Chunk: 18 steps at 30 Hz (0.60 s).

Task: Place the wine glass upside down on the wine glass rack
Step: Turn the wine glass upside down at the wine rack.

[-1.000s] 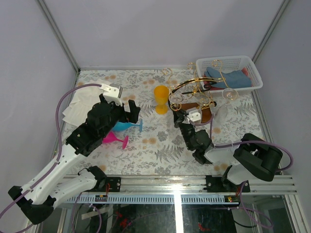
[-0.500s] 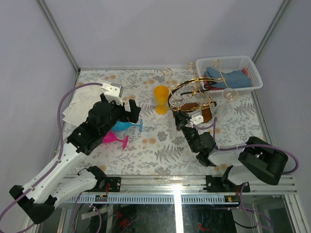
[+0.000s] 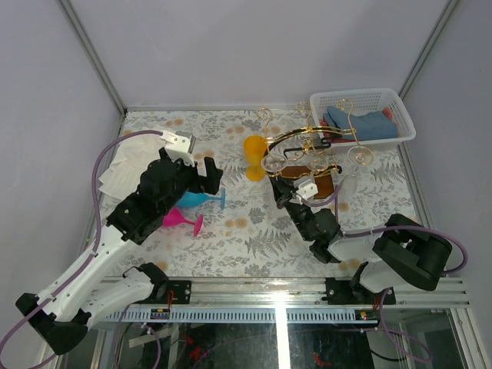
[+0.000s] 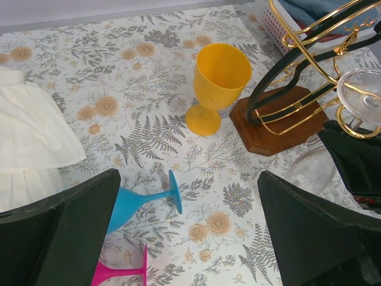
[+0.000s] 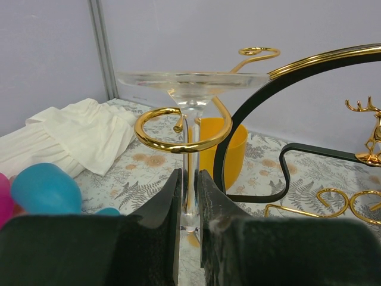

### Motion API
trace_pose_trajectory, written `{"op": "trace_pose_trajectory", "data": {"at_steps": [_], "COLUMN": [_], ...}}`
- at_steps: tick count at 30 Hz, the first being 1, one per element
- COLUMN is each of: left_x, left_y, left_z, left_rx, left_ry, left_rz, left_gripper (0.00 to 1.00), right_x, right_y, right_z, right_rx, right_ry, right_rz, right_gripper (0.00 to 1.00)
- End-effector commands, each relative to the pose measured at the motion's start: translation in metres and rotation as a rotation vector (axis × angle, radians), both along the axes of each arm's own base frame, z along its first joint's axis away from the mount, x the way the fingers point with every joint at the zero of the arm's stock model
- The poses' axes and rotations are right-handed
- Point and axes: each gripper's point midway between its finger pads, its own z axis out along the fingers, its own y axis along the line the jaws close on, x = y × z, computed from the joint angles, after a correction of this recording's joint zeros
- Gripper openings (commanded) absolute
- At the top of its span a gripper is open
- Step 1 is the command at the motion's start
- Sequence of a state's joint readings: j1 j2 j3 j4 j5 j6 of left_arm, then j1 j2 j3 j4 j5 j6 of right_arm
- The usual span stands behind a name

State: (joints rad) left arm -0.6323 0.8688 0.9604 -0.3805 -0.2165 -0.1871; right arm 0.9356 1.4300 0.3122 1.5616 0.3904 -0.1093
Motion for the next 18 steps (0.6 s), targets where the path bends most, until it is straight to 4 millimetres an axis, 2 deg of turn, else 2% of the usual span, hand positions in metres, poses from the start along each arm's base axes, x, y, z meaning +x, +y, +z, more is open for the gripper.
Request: {"op": "trace_pose_trajectory", "data": {"at_steps": [1,18], "left_x": [0.004,0.004], "left_y": [-0.003,-0.003], "left_z": [0.009,0.008], "left_rx": [-0.03,-0.033], "left_ry": [-0.022,-0.017], "left_rz": [-0.003,-0.011], "left_gripper": [1.0,1.0], "right_x": [-0.014,-0.027], "right_y": [0.004,-0.002], "right_z": [0.048,0.05], "right_rx": [0.113,0.123], "right_ry": [-0.135,-0.146], "right_rz": [0.063,0.106], "right_gripper": [0.0,0.02]}}
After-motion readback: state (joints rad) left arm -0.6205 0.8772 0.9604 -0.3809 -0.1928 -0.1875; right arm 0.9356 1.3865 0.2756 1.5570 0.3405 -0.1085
